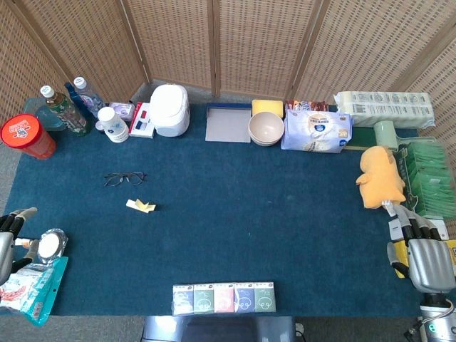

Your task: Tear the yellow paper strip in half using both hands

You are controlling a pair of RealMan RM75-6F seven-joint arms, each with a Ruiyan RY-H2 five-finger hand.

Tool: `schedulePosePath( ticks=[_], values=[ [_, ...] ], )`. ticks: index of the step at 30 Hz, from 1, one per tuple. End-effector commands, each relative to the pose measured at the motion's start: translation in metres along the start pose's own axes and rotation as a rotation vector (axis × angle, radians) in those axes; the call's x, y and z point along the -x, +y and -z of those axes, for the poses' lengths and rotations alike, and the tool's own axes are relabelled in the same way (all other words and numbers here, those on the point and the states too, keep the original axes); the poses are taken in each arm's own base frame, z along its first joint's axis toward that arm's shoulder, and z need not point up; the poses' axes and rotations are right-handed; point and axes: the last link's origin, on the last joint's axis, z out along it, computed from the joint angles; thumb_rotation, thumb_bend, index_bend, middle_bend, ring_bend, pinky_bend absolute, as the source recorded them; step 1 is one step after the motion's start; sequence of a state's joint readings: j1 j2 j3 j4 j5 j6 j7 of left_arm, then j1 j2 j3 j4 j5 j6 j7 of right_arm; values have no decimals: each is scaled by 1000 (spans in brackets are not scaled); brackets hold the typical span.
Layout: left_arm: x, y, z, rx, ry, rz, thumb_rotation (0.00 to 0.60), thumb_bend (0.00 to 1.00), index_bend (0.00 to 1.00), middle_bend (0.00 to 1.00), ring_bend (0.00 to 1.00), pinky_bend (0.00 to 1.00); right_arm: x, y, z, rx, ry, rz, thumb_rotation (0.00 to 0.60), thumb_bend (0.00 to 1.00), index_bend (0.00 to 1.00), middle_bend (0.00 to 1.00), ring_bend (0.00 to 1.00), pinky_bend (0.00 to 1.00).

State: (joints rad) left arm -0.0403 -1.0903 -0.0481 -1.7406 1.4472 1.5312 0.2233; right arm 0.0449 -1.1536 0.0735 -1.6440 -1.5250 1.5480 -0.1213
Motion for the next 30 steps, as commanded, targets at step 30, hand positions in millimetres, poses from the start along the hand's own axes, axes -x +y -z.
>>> schedulePosePath(
  ticks=[30],
  values=[
    [-13,-2,-24,89,-20,-21,600,349,216,377,403,288,1,-2,-1,-3,5,-22,600,480,4,176,153,213]
  ],
)
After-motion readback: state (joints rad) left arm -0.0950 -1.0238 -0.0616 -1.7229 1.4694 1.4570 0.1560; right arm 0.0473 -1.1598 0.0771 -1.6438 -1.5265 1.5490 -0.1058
